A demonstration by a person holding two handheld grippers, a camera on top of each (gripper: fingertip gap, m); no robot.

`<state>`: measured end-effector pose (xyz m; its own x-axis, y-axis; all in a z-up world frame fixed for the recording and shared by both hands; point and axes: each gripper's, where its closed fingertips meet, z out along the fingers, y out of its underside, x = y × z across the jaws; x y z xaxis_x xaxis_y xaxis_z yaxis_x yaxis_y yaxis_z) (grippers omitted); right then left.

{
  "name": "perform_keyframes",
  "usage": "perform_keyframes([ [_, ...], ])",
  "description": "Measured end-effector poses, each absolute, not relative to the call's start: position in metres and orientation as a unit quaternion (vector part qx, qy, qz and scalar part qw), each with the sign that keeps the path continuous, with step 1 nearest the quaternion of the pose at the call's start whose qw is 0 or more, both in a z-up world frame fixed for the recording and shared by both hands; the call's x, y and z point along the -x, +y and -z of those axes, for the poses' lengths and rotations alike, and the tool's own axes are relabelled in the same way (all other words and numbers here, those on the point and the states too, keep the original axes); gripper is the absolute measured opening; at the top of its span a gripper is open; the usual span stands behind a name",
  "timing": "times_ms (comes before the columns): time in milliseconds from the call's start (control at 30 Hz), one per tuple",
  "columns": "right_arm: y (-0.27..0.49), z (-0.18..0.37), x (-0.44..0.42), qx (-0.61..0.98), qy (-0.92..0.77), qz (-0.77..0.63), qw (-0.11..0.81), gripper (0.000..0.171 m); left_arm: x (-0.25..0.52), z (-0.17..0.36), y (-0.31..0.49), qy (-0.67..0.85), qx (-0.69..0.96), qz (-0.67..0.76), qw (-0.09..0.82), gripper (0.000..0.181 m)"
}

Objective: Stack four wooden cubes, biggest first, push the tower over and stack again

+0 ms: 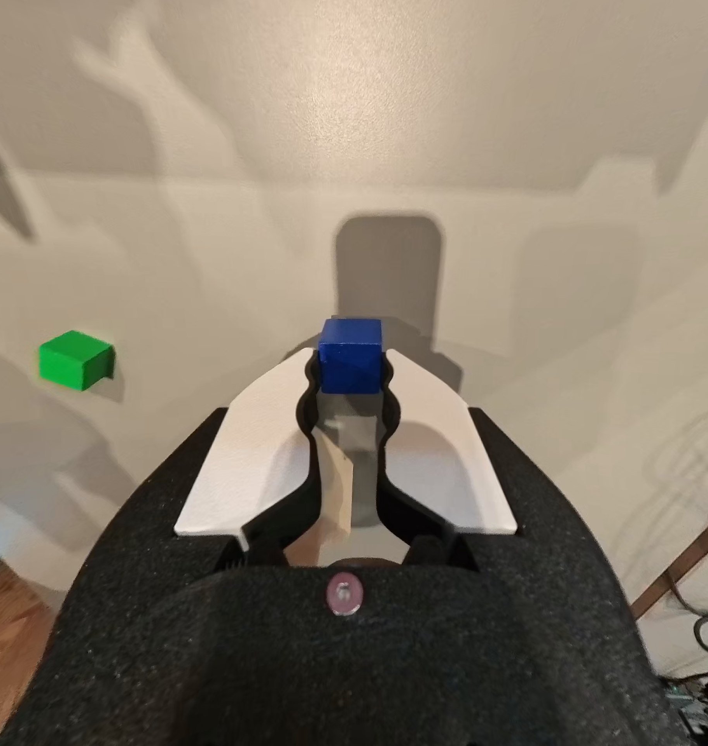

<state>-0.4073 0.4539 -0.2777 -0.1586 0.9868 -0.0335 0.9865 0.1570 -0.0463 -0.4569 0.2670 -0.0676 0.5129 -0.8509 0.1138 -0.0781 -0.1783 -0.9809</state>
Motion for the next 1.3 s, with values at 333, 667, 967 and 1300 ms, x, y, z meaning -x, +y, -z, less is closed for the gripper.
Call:
perform_keyframes([
  [333, 0.450, 0.245, 0.397, 0.657, -0.753, -0.022, 0.000, 0.027, 0.451, 0.065, 0.263, 0.350, 0.675, 0.357, 0.543, 0.053],
  [667, 0.440, 0.202, 0.373, 0.674, -0.738, -0.018, 0.012, 0.027, 0.442, 0.066, 0.261, 0.359, 0.671, 0.360, 0.540, 0.053],
  [967, 0.433, 0.189, 0.327, 0.707, -0.707, 0.002, 0.007, 0.027, 0.427, 0.076, 0.264, 0.366, 0.673, 0.370, 0.526, 0.053],
  [1300, 0.433, 0.191, 0.311, 0.748, -0.663, 0.010, -0.005, 0.027, 0.421, 0.076, 0.262, 0.372, 0.671, 0.369, 0.525, 0.053],
])
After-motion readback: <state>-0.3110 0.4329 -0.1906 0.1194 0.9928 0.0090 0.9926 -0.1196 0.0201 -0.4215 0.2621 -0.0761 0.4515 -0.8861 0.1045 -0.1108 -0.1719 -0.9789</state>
